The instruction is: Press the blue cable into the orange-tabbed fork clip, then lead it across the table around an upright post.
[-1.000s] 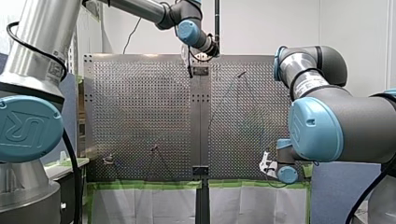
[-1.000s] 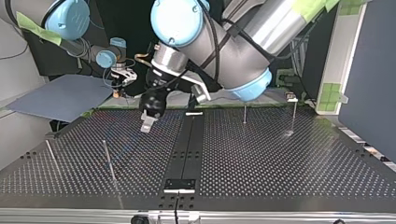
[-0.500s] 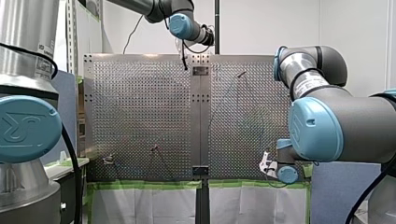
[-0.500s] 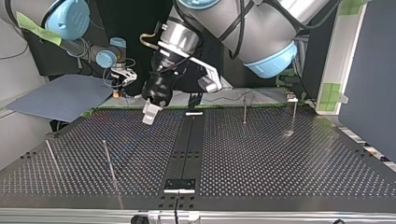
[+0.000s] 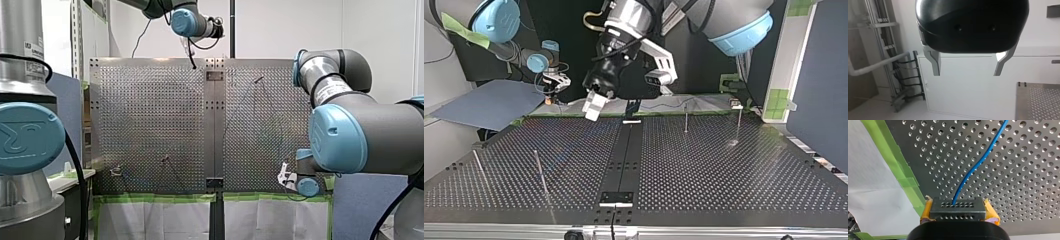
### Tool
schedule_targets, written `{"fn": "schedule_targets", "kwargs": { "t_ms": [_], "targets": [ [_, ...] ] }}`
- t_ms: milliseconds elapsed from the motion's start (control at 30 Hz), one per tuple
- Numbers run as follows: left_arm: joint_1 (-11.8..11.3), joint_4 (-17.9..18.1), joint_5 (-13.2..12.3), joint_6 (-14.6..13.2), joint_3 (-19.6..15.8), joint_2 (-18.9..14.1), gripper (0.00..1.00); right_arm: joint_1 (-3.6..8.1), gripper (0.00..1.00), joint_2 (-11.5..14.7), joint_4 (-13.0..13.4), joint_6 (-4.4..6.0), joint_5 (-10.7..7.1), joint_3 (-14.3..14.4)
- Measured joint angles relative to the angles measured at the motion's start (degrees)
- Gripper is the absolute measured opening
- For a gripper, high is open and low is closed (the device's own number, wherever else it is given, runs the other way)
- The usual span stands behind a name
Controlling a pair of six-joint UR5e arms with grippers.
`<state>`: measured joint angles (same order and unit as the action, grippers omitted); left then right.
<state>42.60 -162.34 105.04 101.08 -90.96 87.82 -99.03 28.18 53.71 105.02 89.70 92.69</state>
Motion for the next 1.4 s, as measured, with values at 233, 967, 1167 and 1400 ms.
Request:
{"fn": "schedule_targets", "kwargs": {
  "t_ms": [233,967,1167,1400],
  "targets": [
    [0.1,3.3,0.2,0.3,-3.4,-3.0,0.98,-0.07,0.00,0.0,0.0,-0.05,-0.06,0.0],
    [0.8,14.4,0.2,0.2,-14.4,1.4,0.98,-0.27,0.00,0.0,0.0,-0.06,0.04,0.0],
    [1.0,17.3,0.3,0.2,-17.2,1.4,0.98,-0.28,0.00,0.0,0.0,-0.06,0.04,0.0],
    [1.4,20.9,0.8,0.4,-20.9,1.4,0.98,-0.36,0.00,0.0,0.0,-0.06,0.04,0.0]
  ]
}}
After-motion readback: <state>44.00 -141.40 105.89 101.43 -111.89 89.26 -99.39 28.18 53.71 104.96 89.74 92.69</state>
